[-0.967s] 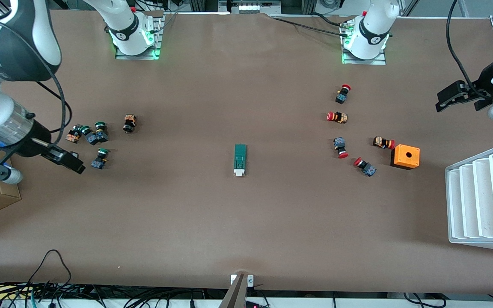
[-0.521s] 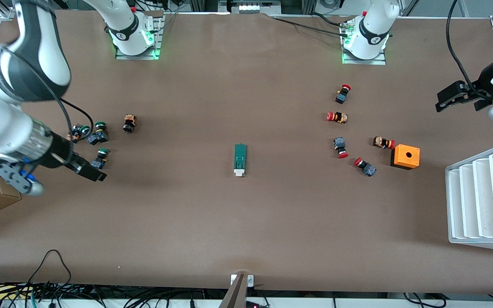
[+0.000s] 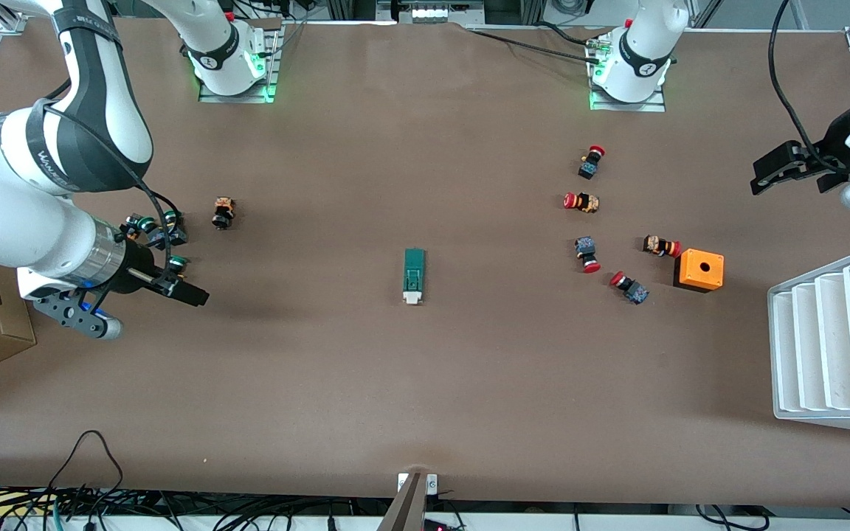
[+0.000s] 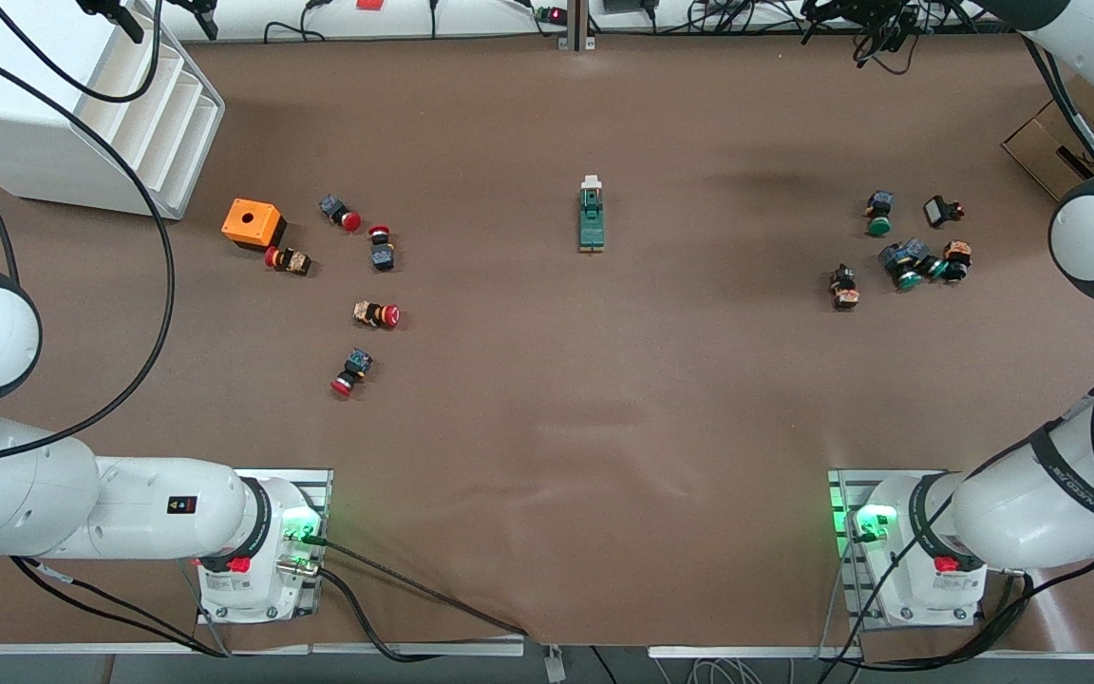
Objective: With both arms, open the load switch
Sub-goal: 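Move the right gripper toward the green switch while the left gripper approaches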
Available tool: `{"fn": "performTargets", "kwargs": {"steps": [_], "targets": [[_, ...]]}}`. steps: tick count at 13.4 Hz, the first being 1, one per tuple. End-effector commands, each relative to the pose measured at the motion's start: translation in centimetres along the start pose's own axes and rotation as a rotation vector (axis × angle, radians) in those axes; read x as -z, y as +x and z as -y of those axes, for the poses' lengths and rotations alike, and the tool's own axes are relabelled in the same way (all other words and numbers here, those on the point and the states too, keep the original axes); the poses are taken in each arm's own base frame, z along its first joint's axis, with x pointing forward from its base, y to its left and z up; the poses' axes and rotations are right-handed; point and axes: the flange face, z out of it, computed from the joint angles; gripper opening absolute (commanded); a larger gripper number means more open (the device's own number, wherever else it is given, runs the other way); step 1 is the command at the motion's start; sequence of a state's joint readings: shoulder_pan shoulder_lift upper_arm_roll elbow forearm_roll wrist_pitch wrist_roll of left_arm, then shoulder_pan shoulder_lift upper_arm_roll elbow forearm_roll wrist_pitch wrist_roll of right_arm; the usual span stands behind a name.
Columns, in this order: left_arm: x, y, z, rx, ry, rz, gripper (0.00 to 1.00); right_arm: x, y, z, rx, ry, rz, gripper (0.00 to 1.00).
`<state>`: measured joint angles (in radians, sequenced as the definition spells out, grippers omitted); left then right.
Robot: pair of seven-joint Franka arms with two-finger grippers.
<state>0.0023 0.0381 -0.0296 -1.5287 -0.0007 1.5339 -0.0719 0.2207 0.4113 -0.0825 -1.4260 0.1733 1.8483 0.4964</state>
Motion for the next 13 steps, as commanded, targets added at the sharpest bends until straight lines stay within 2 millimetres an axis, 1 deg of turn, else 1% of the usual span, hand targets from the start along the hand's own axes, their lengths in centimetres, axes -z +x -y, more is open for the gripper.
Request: {"fn": "performTargets", "kwargs": {"steps": [1, 4, 6, 8, 9, 10, 13], "targets": [[-0.1, -0.2, 0.0, -0.015, 0.009, -0.012, 1.0, -0.4, -0.4, 1.3, 0.062, -0.001, 0.011, 0.99], [-0.1, -0.3, 0.1, -0.015, 0.009, -0.011, 1.0, -2.3, -0.8, 3.1, 0.1, 0.006, 0.025, 0.99], [-0.1, -0.3, 0.1, -0.017, 0.01, -0.009, 1.0, -3.2, -0.4, 5.3, 0.109, 0.036, 0.037, 0.99], [-0.1, -0.3, 0.1, -0.017, 0.01, -0.009, 1.0, -3.9, 0.3, 6.2, 0.094, 0.074, 0.046, 0.99], [-0.1, -0.3, 0.1, -0.017, 0.01, -0.009, 1.0, -4.4, 0.5, 6.4, 0.087, 0.087, 0.053, 0.99], [-0.1, -0.3, 0.1, -0.017, 0.01, -0.009, 1.0, -4.4, 0.6, 6.7, 0.069, 0.103, 0.053, 0.99], [-0.1, -0.3, 0.1, -0.018, 0.01, -0.009, 1.0, -5.9, 0.3, 8.7, -0.029, 0.124, 0.038, 0.99]]}}
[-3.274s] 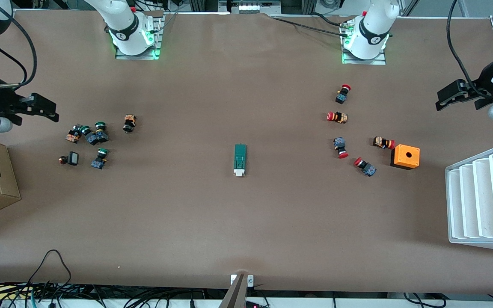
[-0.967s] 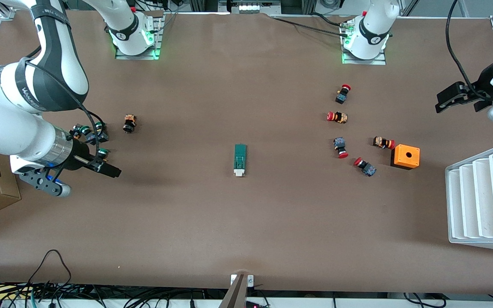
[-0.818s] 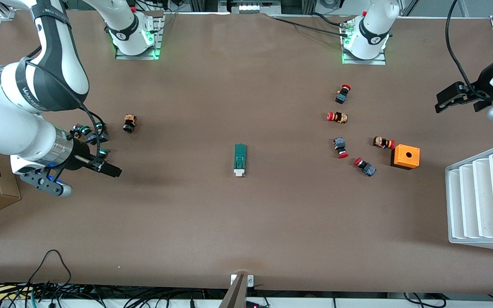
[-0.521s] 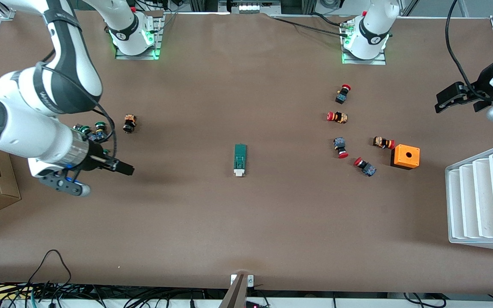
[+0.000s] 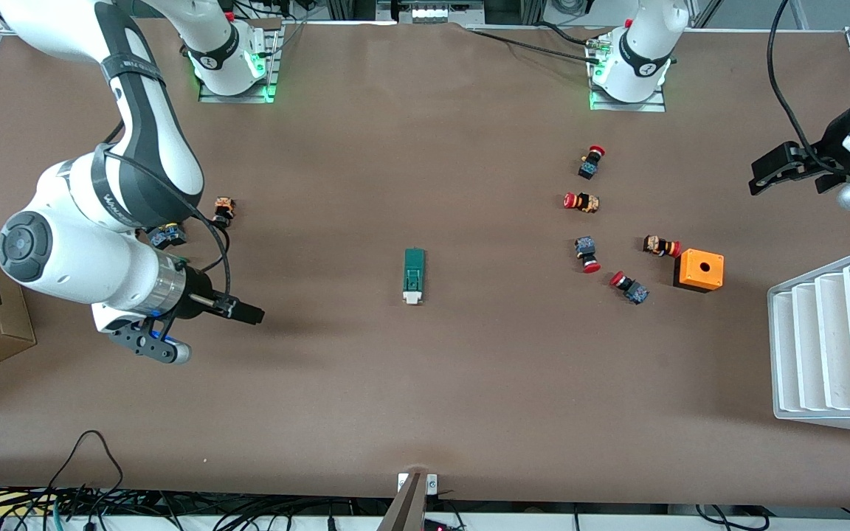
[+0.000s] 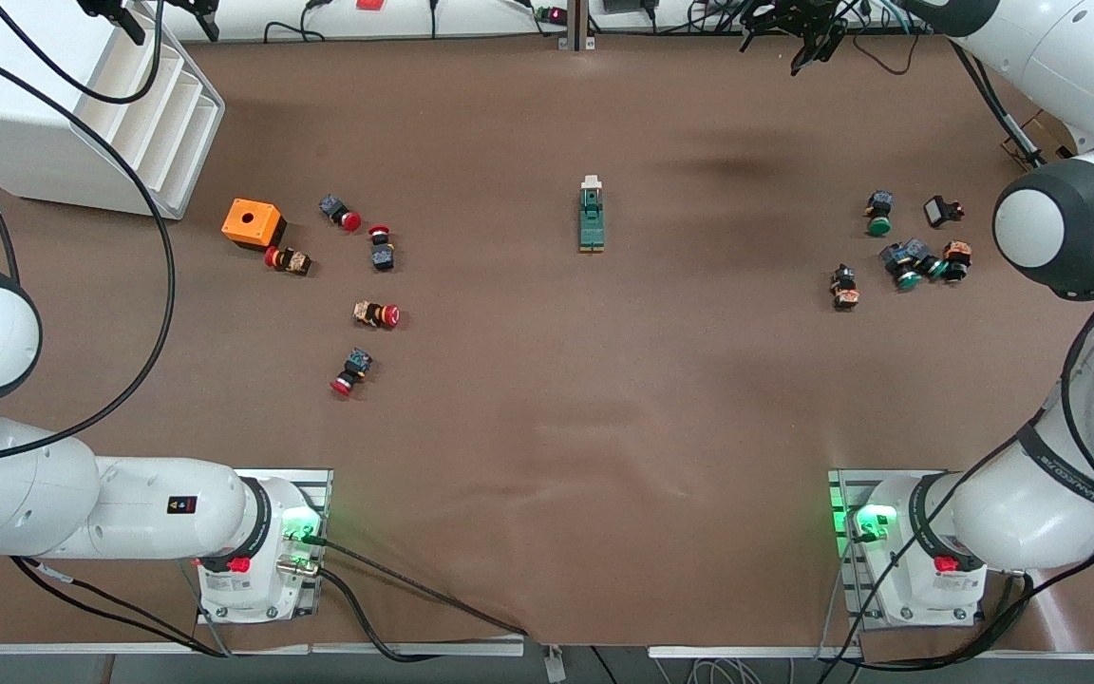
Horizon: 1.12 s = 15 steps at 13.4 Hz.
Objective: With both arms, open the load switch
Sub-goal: 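Move the right gripper toward the green switch while the left gripper approaches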
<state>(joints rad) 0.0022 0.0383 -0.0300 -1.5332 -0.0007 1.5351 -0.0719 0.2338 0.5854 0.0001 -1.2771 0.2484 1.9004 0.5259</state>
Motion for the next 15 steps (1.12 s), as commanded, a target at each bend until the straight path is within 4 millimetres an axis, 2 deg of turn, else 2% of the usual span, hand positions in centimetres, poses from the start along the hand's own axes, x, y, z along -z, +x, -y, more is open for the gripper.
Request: {"fn": "performTargets", "kwargs": {"steps": [1, 5, 8, 11, 15], "targets": [[0.1, -0.3, 0.1, -0.019, 0.009, -0.012, 1.0, -1.1, -0.1, 2.6, -0.096, 0.055, -0.011, 0.99], [0.0, -0.3, 0.3, -0.018, 0.009, -0.011, 1.0, -2.7, -0.1, 5.5, -0.227, 0.122, 0.012, 0.99], [-0.1, -0.2, 0.2, -0.019, 0.009, -0.009, 1.0, -3.4, -0.6, 6.3, -0.258, 0.123, 0.016, 0.99], [-0.1, -0.2, 0.3, -0.019, 0.008, -0.011, 1.0, -3.1, -0.5, 6.0, -0.257, 0.118, 0.018, 0.99], [-0.1, -0.2, 0.4, -0.019, 0.008, -0.009, 1.0, -2.1, -0.2, 4.6, -0.256, 0.085, 0.047, 0.99]]}}
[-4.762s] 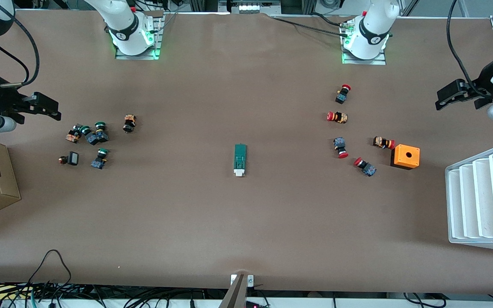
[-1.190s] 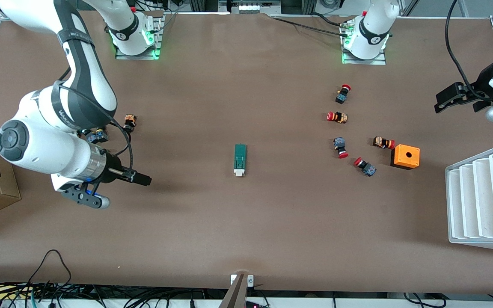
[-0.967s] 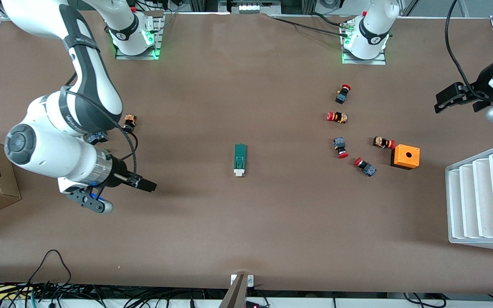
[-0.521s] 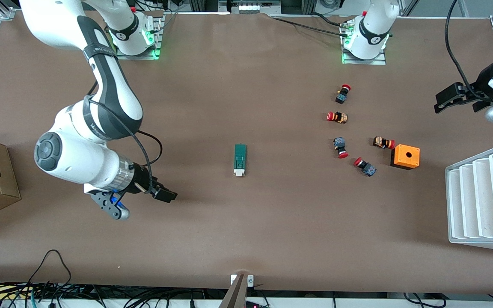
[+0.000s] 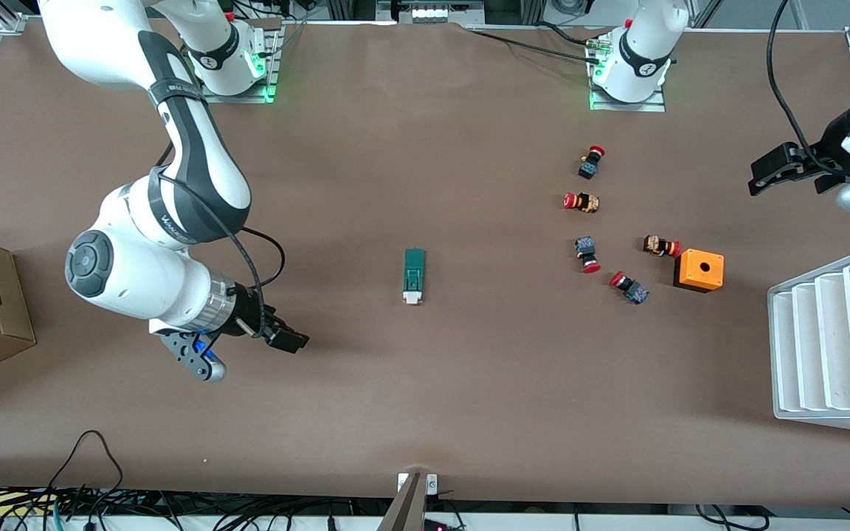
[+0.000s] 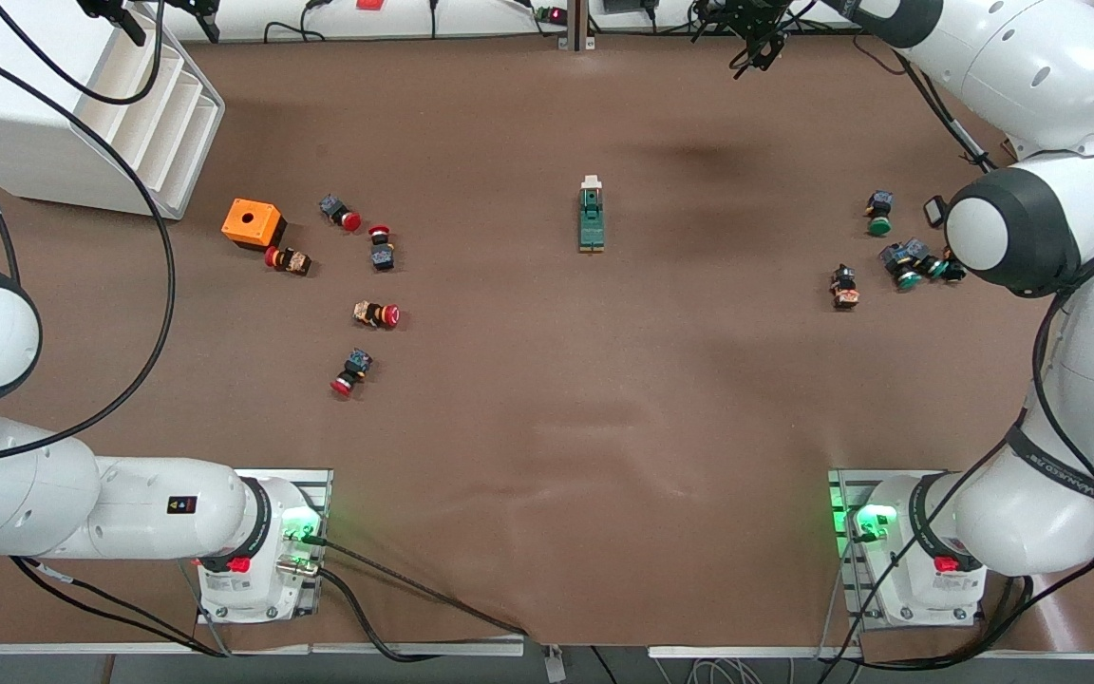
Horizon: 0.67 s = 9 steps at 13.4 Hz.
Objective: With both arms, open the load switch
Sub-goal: 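Move the right gripper toward the green switch while the left gripper approaches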
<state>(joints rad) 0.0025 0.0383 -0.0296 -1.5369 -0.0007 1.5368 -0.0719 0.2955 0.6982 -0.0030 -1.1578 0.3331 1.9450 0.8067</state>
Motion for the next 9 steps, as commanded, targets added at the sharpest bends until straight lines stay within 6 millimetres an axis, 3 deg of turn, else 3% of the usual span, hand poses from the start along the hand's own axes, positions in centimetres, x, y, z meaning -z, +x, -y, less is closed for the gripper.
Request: {"fn": "performTargets", "kwargs": {"steps": [1, 5, 9], "targets": [[0.0, -0.2, 0.2, -0.017, 0.009, -0.011, 1.0, 1.7, 0.3, -0.5, 0.005, -0.003, 0.028, 0.99], [0.2, -0.3, -0.6, -0.019, 0.002, -0.013, 1.0, 1.5, 0.5, -0.7, 0.011, -0.006, 0.032, 0.99], [-0.3, -0.8, -8.4, -0.035, -0.003, -0.026, 1.0, 1.4, 0.7, -0.8, 0.01, -0.007, 0.033, 0.99]]}}
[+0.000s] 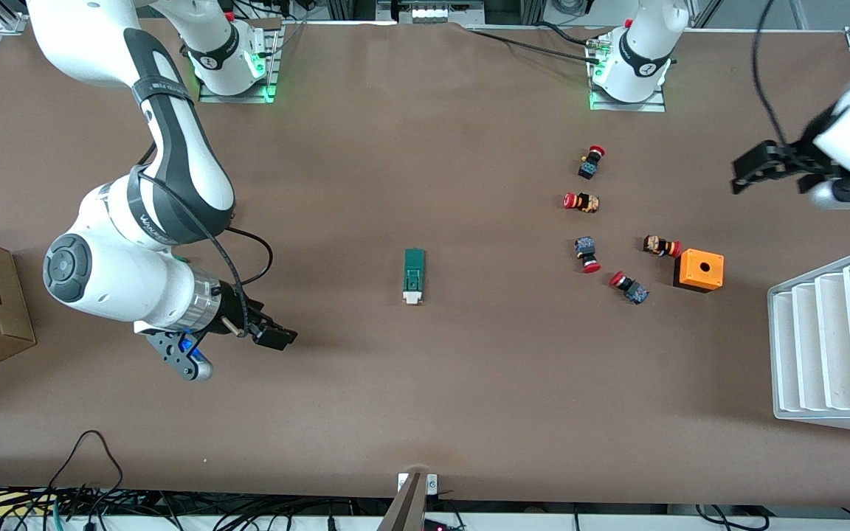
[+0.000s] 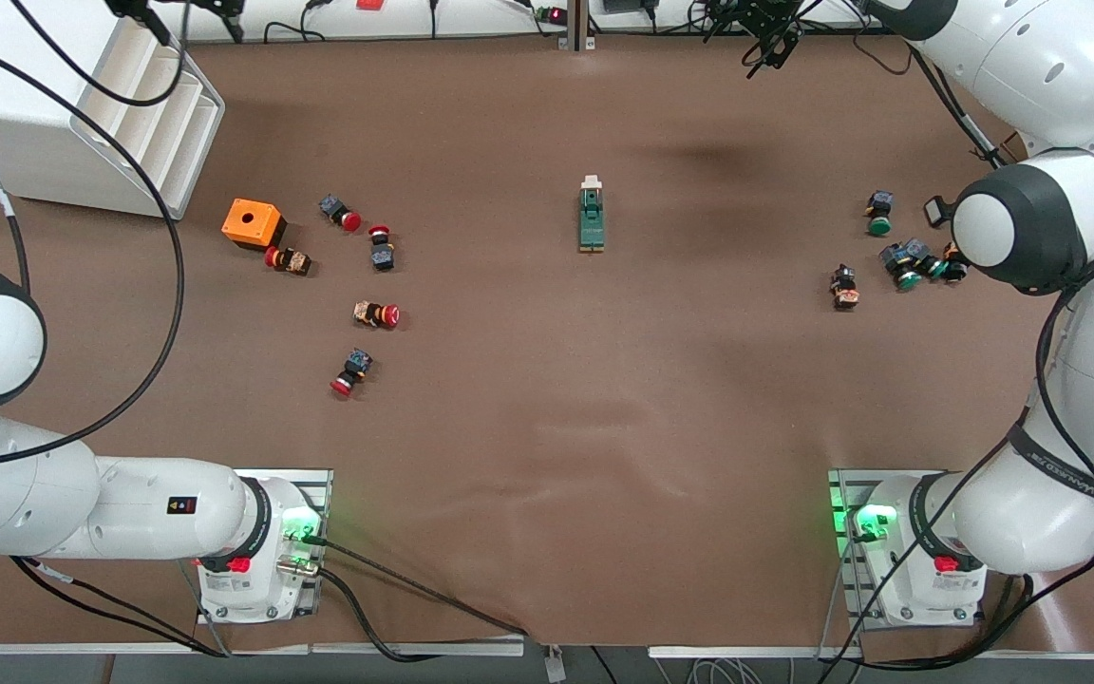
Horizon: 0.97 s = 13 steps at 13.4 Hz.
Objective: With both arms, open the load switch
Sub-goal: 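Move the right gripper toward the green switch while the left gripper approaches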
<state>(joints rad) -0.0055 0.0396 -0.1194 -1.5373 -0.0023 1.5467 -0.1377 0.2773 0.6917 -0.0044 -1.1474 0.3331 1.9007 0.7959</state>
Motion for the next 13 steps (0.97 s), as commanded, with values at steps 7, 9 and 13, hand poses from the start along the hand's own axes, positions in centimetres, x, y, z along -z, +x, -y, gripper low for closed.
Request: {"fn": "performTargets", "kwargs": {"steps": [7, 9, 13], "targets": [[-4.5, -1.0, -18.8, 0.12, -0.05, -0.072, 1.0, 0.3, 1.0, -0.9, 0.018, 0.003, 0.022, 0.99], [-6.0, -1.6, -22.9, 0.146, -0.071, -0.092, 1.0, 0.2, 0.8, -0.8, 0.02, 0.0, 0.025, 0.99], [-9.3, -3.7, -31.4, 0.186, -0.062, -0.189, 1.0, -0.2, 0.5, -0.7, 0.018, -0.004, 0.032, 0.99]]}}
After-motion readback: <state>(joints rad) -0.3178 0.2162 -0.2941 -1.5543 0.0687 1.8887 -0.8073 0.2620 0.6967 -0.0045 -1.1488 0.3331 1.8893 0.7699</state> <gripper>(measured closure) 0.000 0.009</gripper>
